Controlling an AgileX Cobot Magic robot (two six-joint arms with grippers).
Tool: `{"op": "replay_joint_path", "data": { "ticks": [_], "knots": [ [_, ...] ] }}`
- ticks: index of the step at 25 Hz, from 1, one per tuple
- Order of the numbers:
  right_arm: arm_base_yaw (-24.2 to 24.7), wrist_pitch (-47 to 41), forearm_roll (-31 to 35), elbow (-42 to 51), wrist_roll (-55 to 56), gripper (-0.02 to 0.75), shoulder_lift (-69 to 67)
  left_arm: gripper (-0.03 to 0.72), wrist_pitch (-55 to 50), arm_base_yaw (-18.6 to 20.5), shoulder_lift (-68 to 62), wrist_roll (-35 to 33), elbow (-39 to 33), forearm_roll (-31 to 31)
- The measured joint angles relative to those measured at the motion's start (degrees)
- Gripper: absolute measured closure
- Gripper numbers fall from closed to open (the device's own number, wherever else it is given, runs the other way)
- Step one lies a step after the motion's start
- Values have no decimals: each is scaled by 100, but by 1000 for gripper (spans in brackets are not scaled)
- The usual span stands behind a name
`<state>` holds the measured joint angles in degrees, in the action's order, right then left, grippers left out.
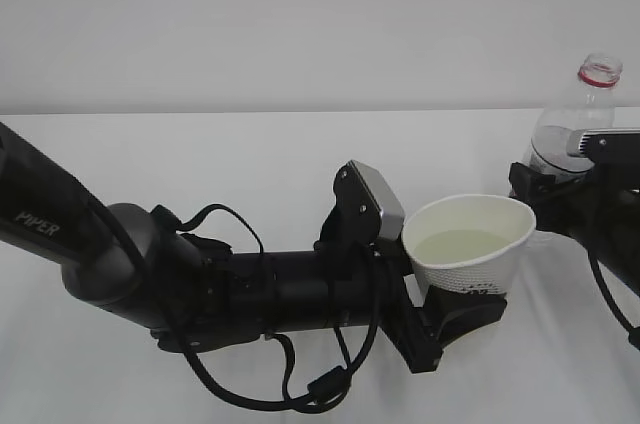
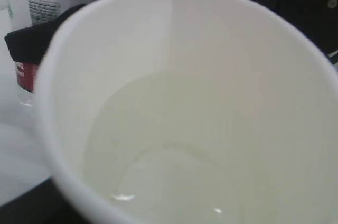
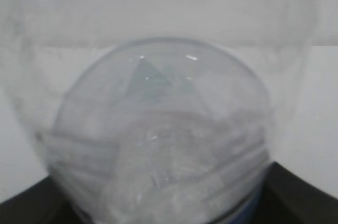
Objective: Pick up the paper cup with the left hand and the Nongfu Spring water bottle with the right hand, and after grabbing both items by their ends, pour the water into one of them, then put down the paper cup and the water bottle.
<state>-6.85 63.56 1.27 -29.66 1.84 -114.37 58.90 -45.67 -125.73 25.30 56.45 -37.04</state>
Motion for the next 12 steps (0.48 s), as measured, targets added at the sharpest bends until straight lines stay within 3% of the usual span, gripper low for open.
{"op": "replay_joint_path", "data": {
  "ticks": [12],
  "knots": [
    [0, 0, 0, 0, 0, 200, 0, 159, 0, 0, 0, 0, 0, 4]
  ]
}}
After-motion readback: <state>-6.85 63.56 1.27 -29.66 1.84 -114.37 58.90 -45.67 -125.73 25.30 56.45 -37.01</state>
